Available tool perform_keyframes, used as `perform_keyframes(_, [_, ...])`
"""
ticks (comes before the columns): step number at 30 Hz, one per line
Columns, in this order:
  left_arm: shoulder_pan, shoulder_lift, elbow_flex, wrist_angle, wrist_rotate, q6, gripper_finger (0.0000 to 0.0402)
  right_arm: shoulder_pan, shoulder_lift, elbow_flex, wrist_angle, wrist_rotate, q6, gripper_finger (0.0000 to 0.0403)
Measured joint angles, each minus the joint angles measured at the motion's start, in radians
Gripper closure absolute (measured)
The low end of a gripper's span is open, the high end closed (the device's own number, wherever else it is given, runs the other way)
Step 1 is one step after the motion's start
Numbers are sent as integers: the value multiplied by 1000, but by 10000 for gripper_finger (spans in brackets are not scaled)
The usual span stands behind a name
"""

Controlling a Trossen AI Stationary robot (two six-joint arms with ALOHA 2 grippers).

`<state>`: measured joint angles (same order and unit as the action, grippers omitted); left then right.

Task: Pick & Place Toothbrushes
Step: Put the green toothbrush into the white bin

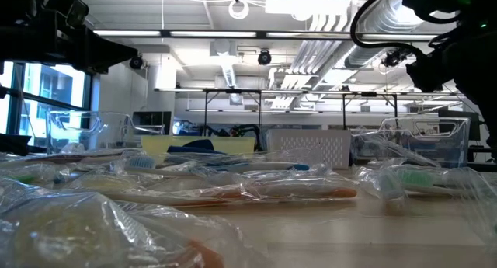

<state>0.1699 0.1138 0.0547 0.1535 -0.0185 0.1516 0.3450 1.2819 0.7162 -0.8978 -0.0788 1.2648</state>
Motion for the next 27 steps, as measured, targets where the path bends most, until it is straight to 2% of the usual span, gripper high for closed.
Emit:
perform_keyframes(8, [0, 0, 0, -21, 0, 0, 385, 0, 0, -3, -5, -2, 34, 277])
perform_keyframes(11, [0, 0, 0, -33, 0, 0, 385, 2, 0, -26, 14, -9, 65, 253])
perform_keyframes(27, [0, 0, 0, -34, 0, 0, 385, 2, 0, -135, 129, -6, 131, 254])
